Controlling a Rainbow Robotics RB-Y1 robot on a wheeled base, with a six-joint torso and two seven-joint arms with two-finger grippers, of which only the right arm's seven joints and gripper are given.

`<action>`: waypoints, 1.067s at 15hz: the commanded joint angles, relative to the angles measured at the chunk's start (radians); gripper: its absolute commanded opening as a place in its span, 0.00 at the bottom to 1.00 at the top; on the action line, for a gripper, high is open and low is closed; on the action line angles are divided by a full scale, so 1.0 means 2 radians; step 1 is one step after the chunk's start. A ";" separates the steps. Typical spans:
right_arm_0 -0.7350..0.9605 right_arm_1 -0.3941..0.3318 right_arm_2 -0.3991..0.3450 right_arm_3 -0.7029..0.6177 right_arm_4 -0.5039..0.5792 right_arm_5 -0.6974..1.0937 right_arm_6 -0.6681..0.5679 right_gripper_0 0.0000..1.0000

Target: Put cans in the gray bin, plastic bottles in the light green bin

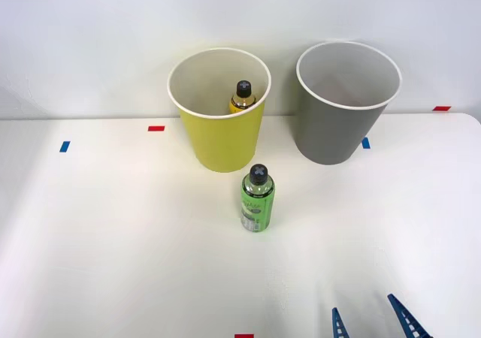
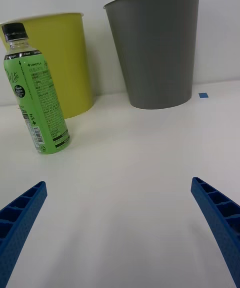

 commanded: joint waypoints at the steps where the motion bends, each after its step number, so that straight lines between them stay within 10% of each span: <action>1: -0.001 0.001 -0.001 0.024 -0.008 -0.012 0.005 1.00; 16: -0.068 -0.142 0.099 -0.108 -0.051 0.067 0.081 1.00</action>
